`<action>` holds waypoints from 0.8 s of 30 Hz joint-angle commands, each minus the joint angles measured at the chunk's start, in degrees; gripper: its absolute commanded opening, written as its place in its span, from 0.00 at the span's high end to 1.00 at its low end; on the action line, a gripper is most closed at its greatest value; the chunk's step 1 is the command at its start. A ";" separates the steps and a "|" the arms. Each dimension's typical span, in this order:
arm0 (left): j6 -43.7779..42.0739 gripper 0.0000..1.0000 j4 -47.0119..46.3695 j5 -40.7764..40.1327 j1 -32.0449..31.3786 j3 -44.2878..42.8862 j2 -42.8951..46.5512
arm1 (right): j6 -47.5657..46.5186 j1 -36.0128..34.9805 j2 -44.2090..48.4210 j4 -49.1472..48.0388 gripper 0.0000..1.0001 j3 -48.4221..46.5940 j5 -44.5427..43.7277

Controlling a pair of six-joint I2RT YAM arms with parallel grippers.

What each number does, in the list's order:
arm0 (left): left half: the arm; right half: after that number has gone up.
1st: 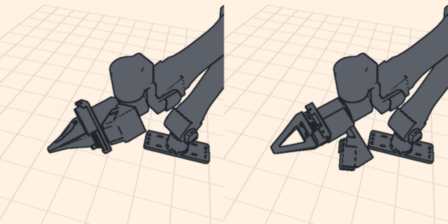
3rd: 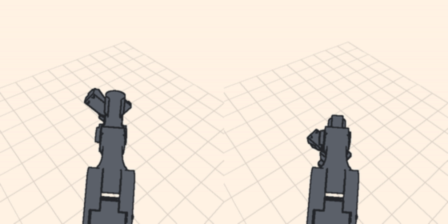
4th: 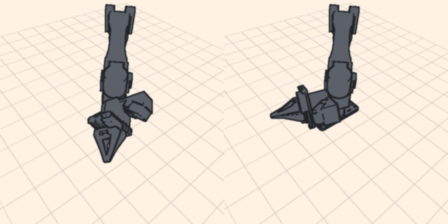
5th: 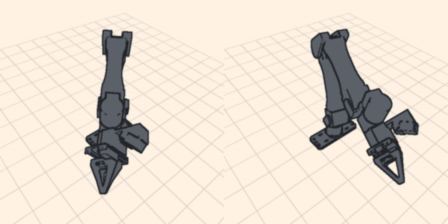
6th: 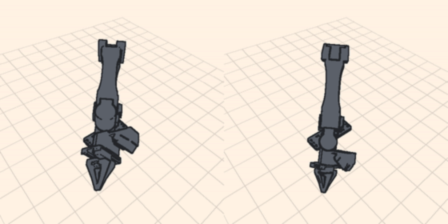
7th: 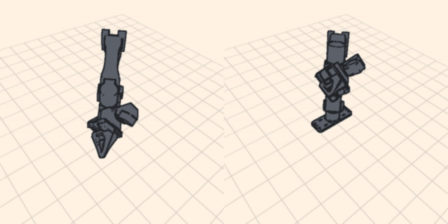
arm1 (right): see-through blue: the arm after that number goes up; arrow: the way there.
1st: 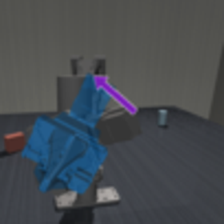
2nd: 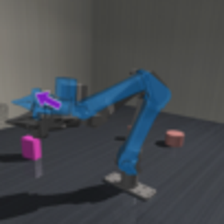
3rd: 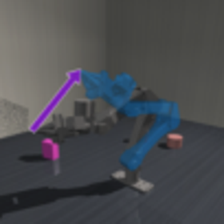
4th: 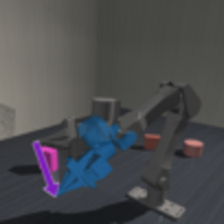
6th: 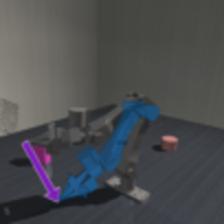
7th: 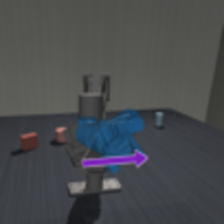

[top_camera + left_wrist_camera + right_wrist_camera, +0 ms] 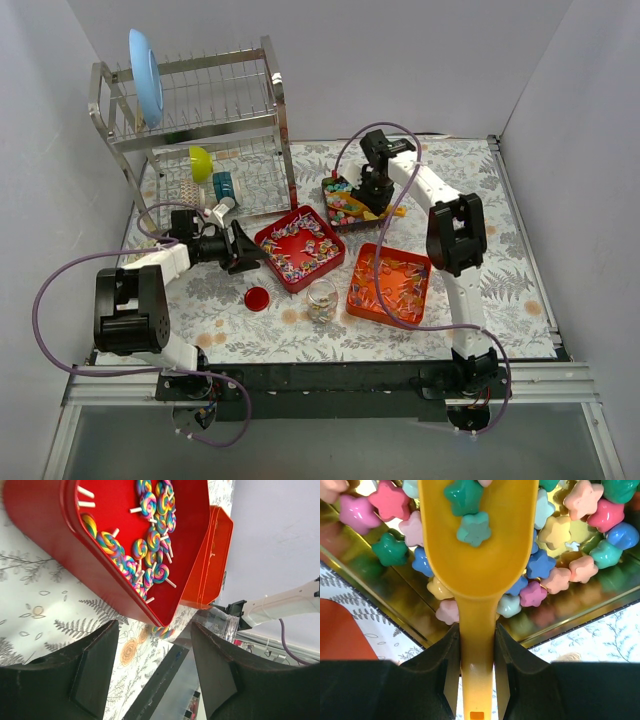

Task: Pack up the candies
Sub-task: Scoop the fake candies from the storage box.

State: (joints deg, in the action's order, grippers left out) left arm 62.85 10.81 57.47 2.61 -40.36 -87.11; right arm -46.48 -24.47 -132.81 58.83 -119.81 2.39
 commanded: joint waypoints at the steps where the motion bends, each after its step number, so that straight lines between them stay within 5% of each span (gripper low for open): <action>1: -7.38 0.42 7.02 2.38 1.96 -4.37 1.60 | 1.39 0.74 2.73 -7.14 0.99 6.67 10.08; 24: -19.78 0.40 17.41 -0.61 2.57 -9.21 0.80 | 7.10 8.47 25.30 -34.72 0.99 37.53 20.72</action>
State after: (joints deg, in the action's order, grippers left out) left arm 45.84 26.11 57.21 4.78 -48.05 -87.13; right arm -40.69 -16.71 -114.45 31.05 -87.68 19.49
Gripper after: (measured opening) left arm 0.596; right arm 0.348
